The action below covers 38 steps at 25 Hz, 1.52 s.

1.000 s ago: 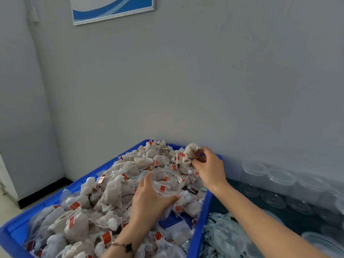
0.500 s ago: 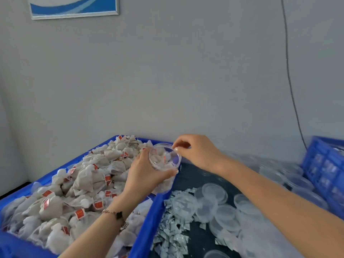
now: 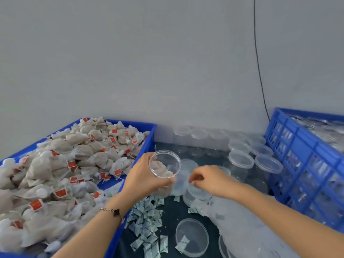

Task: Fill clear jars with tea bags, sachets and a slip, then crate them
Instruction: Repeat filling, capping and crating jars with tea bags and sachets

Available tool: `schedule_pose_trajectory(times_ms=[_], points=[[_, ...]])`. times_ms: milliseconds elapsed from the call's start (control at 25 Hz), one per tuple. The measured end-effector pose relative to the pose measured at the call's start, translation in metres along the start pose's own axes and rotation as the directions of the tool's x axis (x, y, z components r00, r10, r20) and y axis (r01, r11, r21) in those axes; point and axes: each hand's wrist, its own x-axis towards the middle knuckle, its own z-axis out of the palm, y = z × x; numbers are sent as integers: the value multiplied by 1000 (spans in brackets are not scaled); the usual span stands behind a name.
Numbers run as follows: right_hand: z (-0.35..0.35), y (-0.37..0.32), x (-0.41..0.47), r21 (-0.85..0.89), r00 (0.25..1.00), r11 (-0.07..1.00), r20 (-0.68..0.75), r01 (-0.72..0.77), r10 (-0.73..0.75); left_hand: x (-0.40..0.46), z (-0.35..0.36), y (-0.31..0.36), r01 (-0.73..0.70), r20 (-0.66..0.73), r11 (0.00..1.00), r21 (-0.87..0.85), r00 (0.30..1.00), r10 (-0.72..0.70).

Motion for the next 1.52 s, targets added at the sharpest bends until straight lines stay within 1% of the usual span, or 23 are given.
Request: schedule_pose_trajectory(times_ms=[80, 160, 240, 320, 400, 560, 680, 760, 800, 840, 880, 920, 960, 1000, 1040, 1080, 1120, 1200, 1240, 1280, 1360, 1400, 1520], points=[[33, 5, -1, -54, 992, 998, 126, 34, -27, 1, -1, -6, 10, 25, 999, 54, 1000, -11], [68, 0, 2, -37, 970, 995, 229, 97, -86, -2, -3, -8, 13, 13, 999, 39, 1000, -13], [101, -11, 6, -32, 953, 985, 261, 167, -152, -3, -3, -9, 9, -6, 999, 31, 1000, -9], [126, -20, 12, -46, 962, 978, 191, 205, -193, -3, -4, -11, 12, -15, 1000, 16, 1000, -12], [141, -27, 17, -35, 981, 983, 89, 178, -174, -2, -6, -13, 23, -16, 1000, -3, 1000, -23], [154, -27, 25, -94, 975, 973, 96, 211, -202, -2, -5, -17, 39, -6, 999, 20, 999, -39], [154, -19, 23, -35, 978, 979, 69, 201, -198, -1, -4, -16, 32, 12, 998, 46, 999, -33], [148, -11, 19, -22, 988, 989, 44, 147, -146, 0, -4, -16, 26, 15, 999, 45, 1000, -27], [141, -7, 16, -15, 995, 995, 21, 94, -94, 0, -4, -16, 22, 16, 999, 45, 1000, -22], [131, -3, 14, -3, 999, 1000, -19, 29, -29, 0, -3, -16, 17, 19, 999, 47, 1000, -18], [118, -2, 12, 26, 995, 999, -93, -34, 36, 0, -3, -15, 13, 22, 999, 51, 1000, -14], [102, -3, 10, 95, 974, 991, -200, -90, 108, 1, -3, -15, 10, 27, 998, 56, 1000, -11], [84, -6, 7, 227, 926, 967, -328, -114, 186, 1, -2, -14, 7, 33, 998, 64, 999, -9], [66, -13, 4, 387, 860, 920, -448, -59, 244, 0, -2, -13, 2, 43, 997, 71, 999, -5], [50, -24, 1, 498, 795, 866, -544, 50, 268, 0, -2, -13, -7, 55, 997, 73, 998, 3], [36, -36, -2, 529, 763, 833, -603, 162, 234, -1, -1, -12, -22, 72, 998, 65, 997, 17], [27, -46, -3, 500, 777, 834, -611, 234, 148, -3, 0, -12, -36, 92, 998, 47, 995, 32], [19, -59, -5, 336, 854, 908, -518, 248, -42, -6, 1, -10, -54, 133, 999, 5, 990, 53], [18, -58, -7, 250, 865, 939, -495, 236, -86, -8, 1, -9, -60, 151, 998, -7, 987, 60], [14, -52, -11, 198, 853, 953, -513, 231, -100, -9, 2, -8, -69, 167, 998, -9, 984, 70], [-1, -33, -23, 168, 818, 963, -570, 208, -77, -9, 2, -7, -83, 178, 996, -6, 980, 83], [-9, -21, -31, 170, 816, 969, -577, 178, -48, -10, 2, -6, -91, 181, 996, -10, 979, 91], [-30, 26, -58, 192, 828, 981, -551, 6, 103, -15, 5, 5, -125, 184, 990, -59, 974, 134]])
